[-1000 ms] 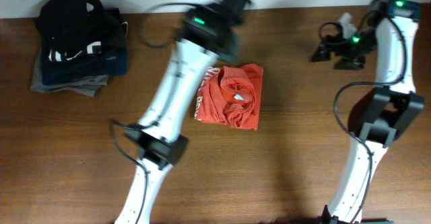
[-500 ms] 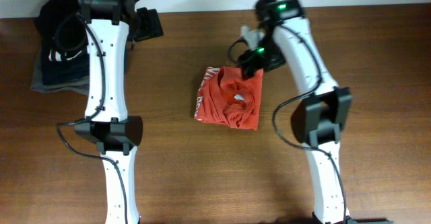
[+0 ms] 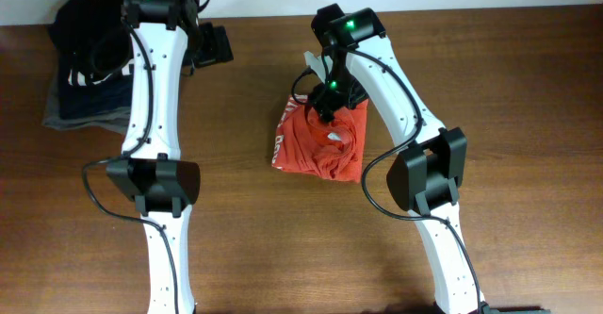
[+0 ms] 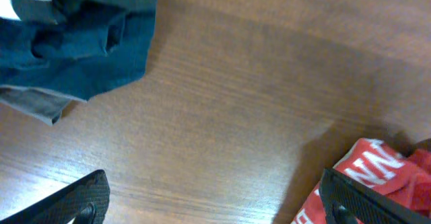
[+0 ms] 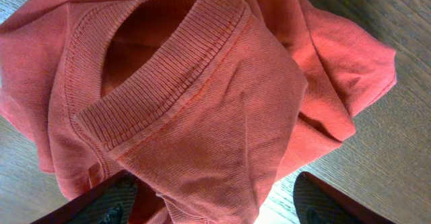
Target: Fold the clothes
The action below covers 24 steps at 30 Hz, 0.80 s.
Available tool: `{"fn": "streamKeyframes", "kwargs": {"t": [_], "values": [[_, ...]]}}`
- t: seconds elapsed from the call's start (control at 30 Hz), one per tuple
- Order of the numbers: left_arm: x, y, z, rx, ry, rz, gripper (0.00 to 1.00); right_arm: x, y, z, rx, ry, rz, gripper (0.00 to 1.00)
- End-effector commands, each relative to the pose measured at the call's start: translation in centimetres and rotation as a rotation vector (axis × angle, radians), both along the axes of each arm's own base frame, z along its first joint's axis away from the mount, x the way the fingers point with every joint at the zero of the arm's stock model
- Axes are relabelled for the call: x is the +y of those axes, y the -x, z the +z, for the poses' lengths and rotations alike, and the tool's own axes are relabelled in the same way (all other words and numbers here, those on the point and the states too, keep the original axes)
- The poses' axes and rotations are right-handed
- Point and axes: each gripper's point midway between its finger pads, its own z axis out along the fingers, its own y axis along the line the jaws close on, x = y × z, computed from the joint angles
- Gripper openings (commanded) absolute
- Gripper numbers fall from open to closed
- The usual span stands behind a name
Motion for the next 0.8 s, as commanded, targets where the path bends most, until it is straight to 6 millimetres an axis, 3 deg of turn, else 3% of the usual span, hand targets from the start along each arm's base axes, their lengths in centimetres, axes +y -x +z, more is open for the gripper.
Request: {"fn": "streamKeyframes", "kwargs": {"t": [0.0,0.1,0.13,0.17,0.2,0.3,0.37,0.5,0.7,0.77], "values": [[0.3,0.2,-0.5,0.018,-0.006,0.015,0.99,-0.1,0.0,1.0,-0.024,0.006,-0.005,0.77],[0.3,0.3,-0.7,0.027,-0.007,0.014,0.99,-0.1,-0.3,0.6,-0.028,0.005,-0.007,0.64],[0.3,0.3,-0.8,0.027,-0.007,0.014,0.99,-0.1,-0.4,0.6,-0.031,0.004,-0.007,0.55],[0.3,0.3,-0.8,0.027,-0.007,0.014,0.99,-0.1,-0.5,0.3,-0.033,0.004,-0.008,0.37],[0.3,0.3,-0.8,0.027,-0.007,0.014,0.99,-0.1,-0.6,0.2,-0.035,0.003,-0.009,0.26],[0.3,0.3,-0.8,0.027,-0.007,0.014,0.99,-0.4,-1.0,-0.2,-0.040,0.001,-0.017,0.10],[0.3,0.4,-0.8,0.031,-0.007,0.014,0.99,-0.9,-1.3,-0.5,-0.042,0.001,-0.031,0.04],[0.4,0.6,-0.8,0.040,-0.008,0.014,0.99,-2.4,-2.2,-1.5,-0.040,0.005,-0.065,0.04],[0.4,0.7,-0.8,0.042,-0.009,0.014,0.99,-7.2,-5.5,-1.6,-0.119,0.030,-0.219,0.04],[0.4,0.7,-0.8,0.042,-0.008,0.014,0.99,-8.3,-5.8,-1.6,-0.119,0.032,-0.240,0.04]]}}
